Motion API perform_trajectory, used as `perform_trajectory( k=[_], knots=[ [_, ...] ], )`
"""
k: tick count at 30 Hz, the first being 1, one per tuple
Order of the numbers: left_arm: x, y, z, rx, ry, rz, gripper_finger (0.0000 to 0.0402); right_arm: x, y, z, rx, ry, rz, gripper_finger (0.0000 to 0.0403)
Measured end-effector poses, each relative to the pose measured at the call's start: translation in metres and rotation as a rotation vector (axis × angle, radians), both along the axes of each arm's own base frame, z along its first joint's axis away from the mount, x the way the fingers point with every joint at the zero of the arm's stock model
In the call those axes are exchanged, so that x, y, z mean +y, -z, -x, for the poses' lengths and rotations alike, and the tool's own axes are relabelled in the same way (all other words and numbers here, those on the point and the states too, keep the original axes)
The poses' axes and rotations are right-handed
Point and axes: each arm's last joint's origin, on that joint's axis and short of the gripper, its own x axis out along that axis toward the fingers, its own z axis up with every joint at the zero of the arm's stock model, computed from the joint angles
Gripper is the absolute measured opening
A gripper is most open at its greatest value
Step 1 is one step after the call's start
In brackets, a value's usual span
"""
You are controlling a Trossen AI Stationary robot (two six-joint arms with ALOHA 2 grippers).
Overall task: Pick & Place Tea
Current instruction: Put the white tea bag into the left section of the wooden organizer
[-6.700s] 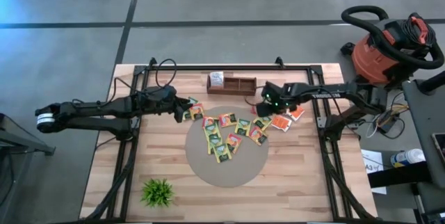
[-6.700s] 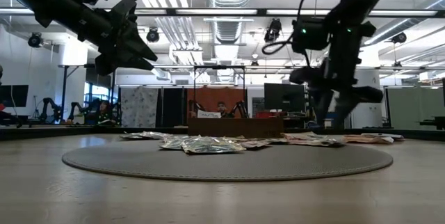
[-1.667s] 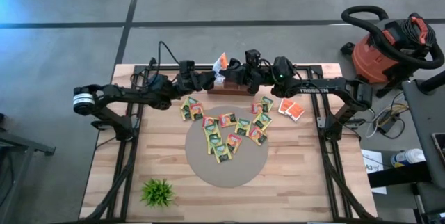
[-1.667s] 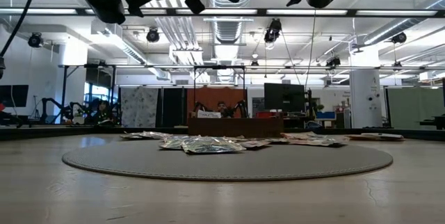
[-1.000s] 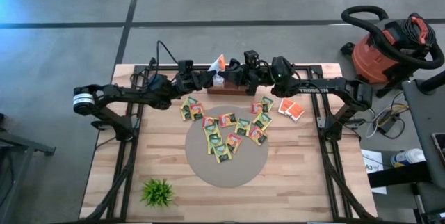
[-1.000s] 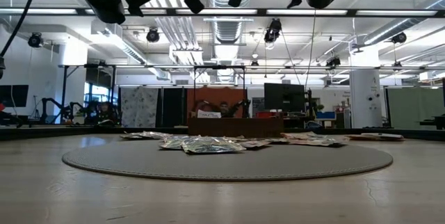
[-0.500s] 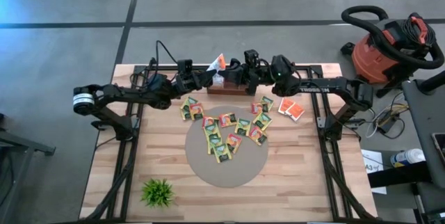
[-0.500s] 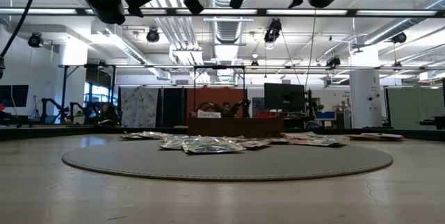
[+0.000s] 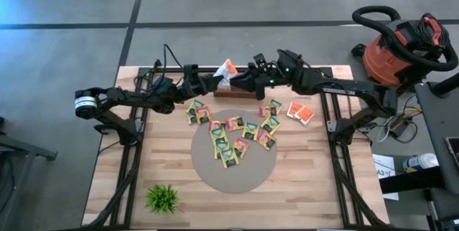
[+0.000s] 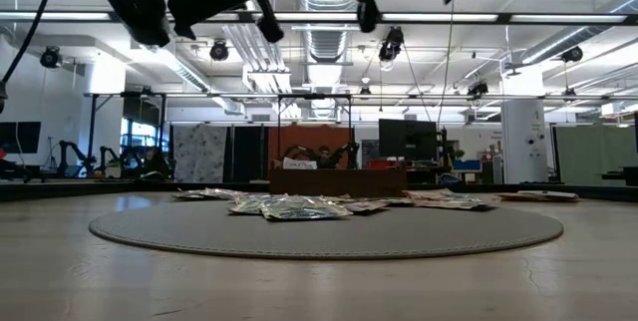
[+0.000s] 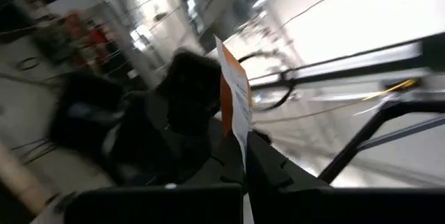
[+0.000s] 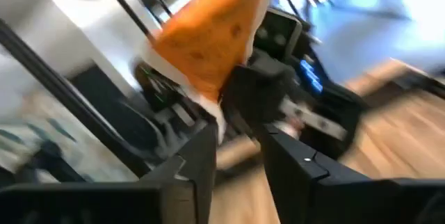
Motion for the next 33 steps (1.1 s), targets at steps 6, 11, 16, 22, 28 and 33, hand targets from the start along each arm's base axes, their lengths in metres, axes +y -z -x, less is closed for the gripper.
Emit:
perform_trajectory(
  k=[6, 11, 16, 22, 28, 33],
  knots=[
    [-0.004, 0.018, 0.003, 0.321, -0.022, -0.095, 0.0001, 0.003, 0.004, 0.024, 0.312, 0.037, 0.072, 0.0148],
    [-0.01, 0.028, 0.011, 0.785, -0.01, -0.233, 0.0001, 0.007, -0.001, 0.034, 0.425, 0.039, 0.109, 0.0155],
    [-0.021, 0.012, 0.02, 1.118, 0.012, -0.482, 0.0001, 0.006, -0.003, 0.031, 0.459, 0.023, 0.121, 0.0153],
    [-0.031, -0.012, 0.018, 1.29, -0.016, -0.832, 0.0001, 0.002, 0.009, 0.012, 0.518, -0.048, 0.143, 0.0155],
    [-0.034, -0.02, 0.006, 1.331, 0.02, -0.984, 0.0001, 0.005, 0.016, -0.014, 0.534, -0.133, 0.259, 0.0157],
    [-0.034, -0.013, -0.003, 1.388, 0.07, -1.015, 0.0, 0.011, 0.013, -0.034, 0.517, -0.194, 0.388, 0.0156]
  ],
)
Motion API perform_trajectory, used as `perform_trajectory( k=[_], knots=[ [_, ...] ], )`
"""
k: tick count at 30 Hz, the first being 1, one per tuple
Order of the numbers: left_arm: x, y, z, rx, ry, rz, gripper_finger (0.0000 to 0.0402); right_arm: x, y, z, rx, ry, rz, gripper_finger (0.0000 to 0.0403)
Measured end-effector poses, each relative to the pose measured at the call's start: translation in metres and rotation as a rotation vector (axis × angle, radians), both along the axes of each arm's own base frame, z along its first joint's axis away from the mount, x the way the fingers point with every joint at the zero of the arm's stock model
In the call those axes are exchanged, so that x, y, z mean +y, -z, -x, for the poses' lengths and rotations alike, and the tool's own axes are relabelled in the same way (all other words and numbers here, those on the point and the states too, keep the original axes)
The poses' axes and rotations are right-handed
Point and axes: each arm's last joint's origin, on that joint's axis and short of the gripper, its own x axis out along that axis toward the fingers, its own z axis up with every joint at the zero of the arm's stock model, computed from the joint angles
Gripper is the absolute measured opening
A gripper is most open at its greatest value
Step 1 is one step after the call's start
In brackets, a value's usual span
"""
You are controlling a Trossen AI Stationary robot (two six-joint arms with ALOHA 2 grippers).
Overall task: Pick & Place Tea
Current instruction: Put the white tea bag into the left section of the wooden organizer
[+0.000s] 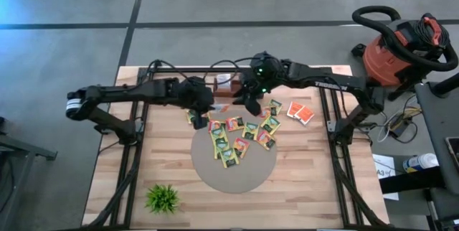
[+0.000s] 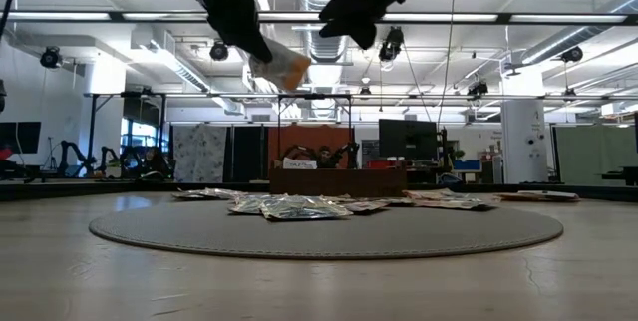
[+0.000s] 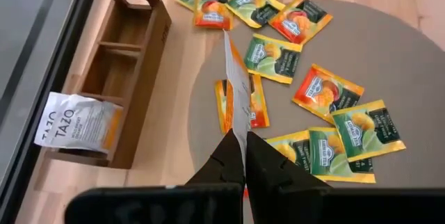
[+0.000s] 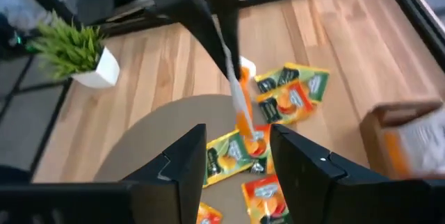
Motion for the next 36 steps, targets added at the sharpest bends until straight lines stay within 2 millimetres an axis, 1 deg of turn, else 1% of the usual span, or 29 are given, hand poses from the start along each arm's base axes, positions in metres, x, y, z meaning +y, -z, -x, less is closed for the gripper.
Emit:
perform_trajectory(
  k=[3, 6, 13, 23, 28, 36],
  knots=[
    [0.0, 0.0, -0.003, 0.003, 0.007, -0.003, 0.0, 0.004, -0.001, -0.01, -0.001, -0.039, 0.092, 0.0156],
    [-0.001, -0.005, -0.005, -0.021, 0.009, -0.007, 0.0, 0.007, 0.003, -0.018, 0.011, -0.077, 0.147, 0.0155],
    [0.0, -0.011, -0.007, -0.055, 0.008, -0.013, 0.0, 0.008, 0.012, -0.028, 0.041, -0.06, 0.175, 0.0155],
    [0.0, -0.014, -0.01, -0.102, 0.008, -0.021, 0.0, 0.007, 0.019, -0.033, 0.044, -0.059, 0.17, 0.0151],
    [0.0, -0.012, -0.01, -0.098, 0.007, -0.019, 0.0, 0.007, 0.019, -0.034, 0.044, -0.056, 0.166, 0.0129],
    [0.0, -0.012, -0.01, -0.104, 0.005, -0.017, 0.0, 0.008, 0.019, -0.034, 0.045, -0.059, 0.162, 0.0068]
  ],
)
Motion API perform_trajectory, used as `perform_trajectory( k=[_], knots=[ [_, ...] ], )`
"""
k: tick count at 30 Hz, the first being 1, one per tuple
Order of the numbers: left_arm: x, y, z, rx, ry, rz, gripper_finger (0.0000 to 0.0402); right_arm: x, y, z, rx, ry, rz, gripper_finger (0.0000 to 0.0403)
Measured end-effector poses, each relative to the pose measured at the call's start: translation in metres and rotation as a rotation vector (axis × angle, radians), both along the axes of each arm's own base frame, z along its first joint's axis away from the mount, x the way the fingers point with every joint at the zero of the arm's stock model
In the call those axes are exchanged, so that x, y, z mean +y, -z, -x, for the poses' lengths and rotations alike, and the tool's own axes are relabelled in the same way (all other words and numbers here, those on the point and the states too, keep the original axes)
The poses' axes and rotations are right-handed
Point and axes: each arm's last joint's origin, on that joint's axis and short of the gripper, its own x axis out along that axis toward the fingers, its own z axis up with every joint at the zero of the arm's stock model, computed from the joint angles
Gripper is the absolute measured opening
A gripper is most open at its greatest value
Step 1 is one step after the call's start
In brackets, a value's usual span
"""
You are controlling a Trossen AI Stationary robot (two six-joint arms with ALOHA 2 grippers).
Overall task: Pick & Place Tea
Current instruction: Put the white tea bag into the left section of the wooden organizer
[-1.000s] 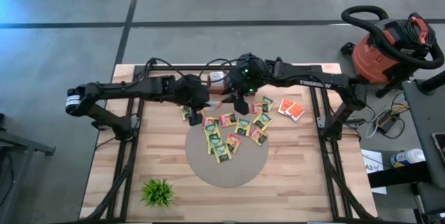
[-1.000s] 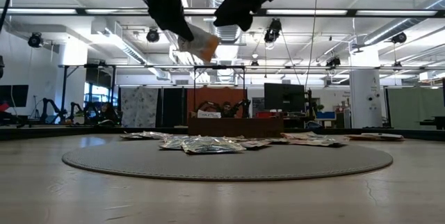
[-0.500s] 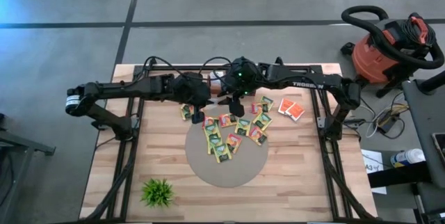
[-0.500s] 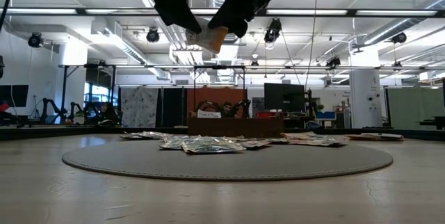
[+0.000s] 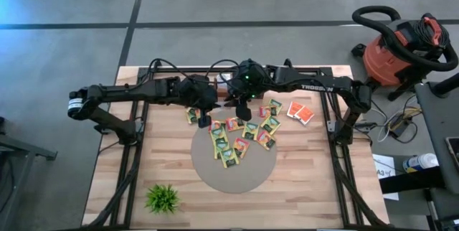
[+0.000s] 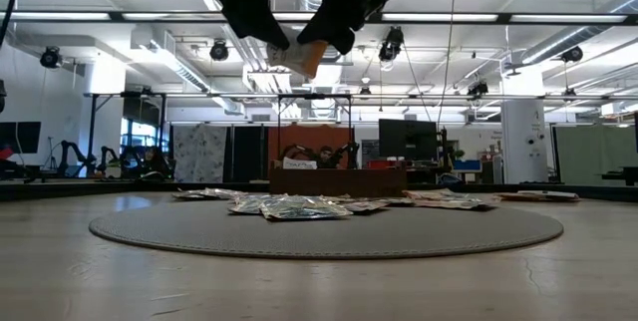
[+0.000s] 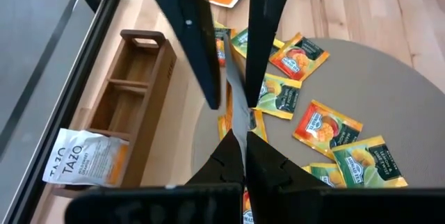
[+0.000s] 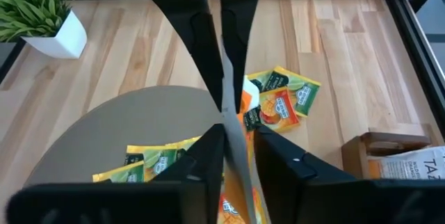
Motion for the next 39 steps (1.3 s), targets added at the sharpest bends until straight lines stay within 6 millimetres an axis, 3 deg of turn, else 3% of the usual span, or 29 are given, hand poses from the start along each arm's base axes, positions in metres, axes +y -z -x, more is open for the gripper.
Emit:
perform_trajectory(
  k=[8, 29, 39],
  knots=[
    [0.0, 0.0, 0.0, -0.008, -0.023, 0.026, 0.0006, 0.0, 0.0, 0.0, 0.001, -0.001, -0.001, 0.0013],
    [-0.002, 0.012, 0.011, 0.137, -0.087, 0.114, 0.0022, 0.001, -0.009, 0.006, -0.018, 0.031, -0.028, 0.0009],
    [-0.004, -0.003, 0.024, 0.083, -0.106, 0.097, 0.0018, -0.002, -0.01, 0.006, -0.018, 0.07, -0.03, 0.0009]
  ],
)
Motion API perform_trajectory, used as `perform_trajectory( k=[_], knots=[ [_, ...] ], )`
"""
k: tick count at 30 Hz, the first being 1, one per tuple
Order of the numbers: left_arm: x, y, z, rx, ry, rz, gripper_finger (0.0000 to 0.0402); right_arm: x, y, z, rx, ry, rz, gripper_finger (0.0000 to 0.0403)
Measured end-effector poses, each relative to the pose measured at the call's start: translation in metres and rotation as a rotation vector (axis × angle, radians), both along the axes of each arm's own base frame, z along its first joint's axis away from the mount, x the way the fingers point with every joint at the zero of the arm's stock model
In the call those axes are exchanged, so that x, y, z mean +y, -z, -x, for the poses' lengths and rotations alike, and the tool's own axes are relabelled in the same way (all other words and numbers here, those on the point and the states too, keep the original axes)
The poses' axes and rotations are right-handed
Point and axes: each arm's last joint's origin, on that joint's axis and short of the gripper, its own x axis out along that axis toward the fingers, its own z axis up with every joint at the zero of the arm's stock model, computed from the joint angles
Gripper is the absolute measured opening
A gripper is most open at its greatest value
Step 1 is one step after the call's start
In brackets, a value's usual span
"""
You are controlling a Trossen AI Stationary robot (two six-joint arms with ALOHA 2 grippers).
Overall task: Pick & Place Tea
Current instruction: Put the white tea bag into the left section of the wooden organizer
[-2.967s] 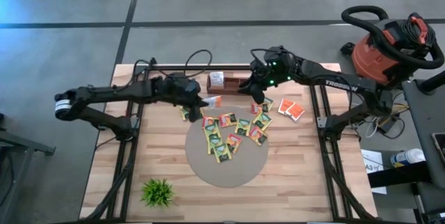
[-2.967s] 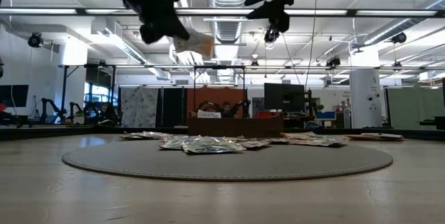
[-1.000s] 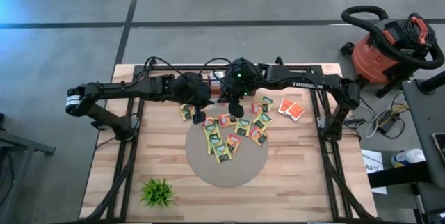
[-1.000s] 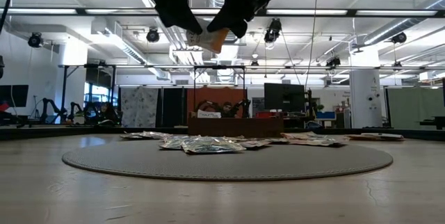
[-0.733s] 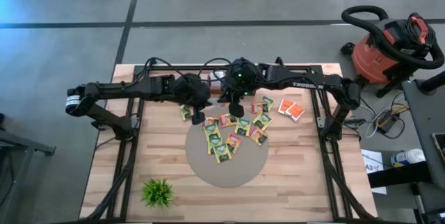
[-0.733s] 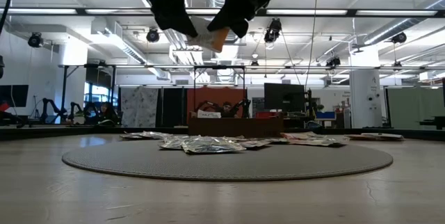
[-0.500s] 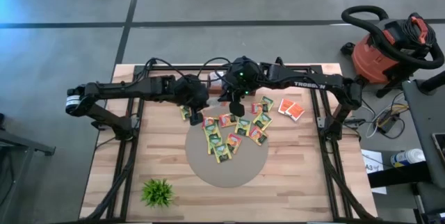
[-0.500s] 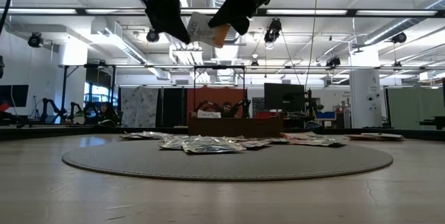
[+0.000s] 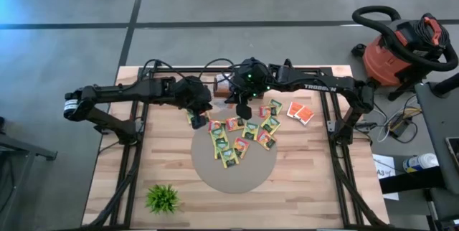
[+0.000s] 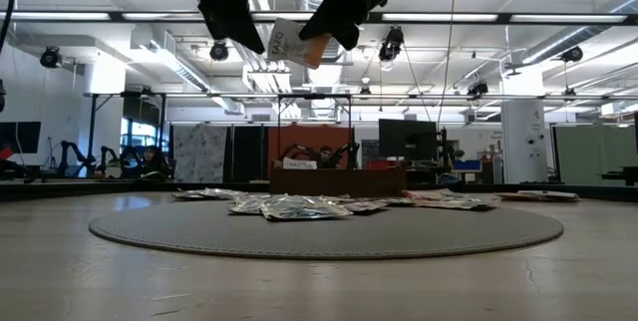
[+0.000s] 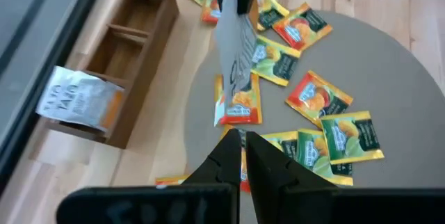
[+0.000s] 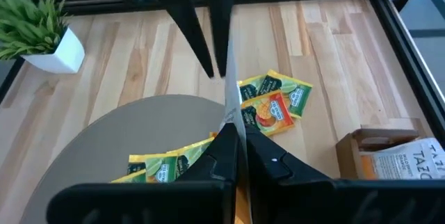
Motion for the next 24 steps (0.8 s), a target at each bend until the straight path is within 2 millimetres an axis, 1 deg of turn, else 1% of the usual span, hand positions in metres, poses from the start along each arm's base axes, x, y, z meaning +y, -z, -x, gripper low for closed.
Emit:
perform_trajectory(
  k=[4, 9, 12, 14, 17, 19, 24],
  knots=[
    [0.0, -0.009, 0.009, -0.033, -0.047, -0.028, 0.0018, -0.006, -0.004, -0.001, -0.039, 0.042, -0.02, 0.0009],
    [-0.002, -0.016, 0.03, -0.118, -0.127, -0.031, 0.0018, -0.013, -0.017, -0.001, -0.158, 0.089, -0.044, 0.0009],
    [-0.004, -0.019, 0.045, -0.232, -0.192, -0.011, 0.0018, -0.017, -0.023, 0.0, -0.244, 0.117, -0.074, 0.0008],
    [-0.005, -0.021, 0.056, -0.35, -0.237, 0.0, 0.0018, -0.021, -0.027, -0.001, -0.306, 0.116, -0.11, 0.0008],
    [-0.007, -0.017, 0.069, -0.561, -0.28, 0.041, 0.0018, -0.023, -0.033, -0.003, -0.388, 0.097, -0.177, 0.0008],
    [-0.008, -0.011, 0.075, -0.695, -0.291, 0.071, 0.0018, -0.023, -0.036, -0.005, -0.453, 0.095, -0.202, 0.0008],
    [-0.01, 0.018, 0.086, -0.881, -0.322, 0.179, 0.0019, -0.023, -0.043, -0.007, -0.588, 0.105, -0.297, 0.0008]
  ],
)
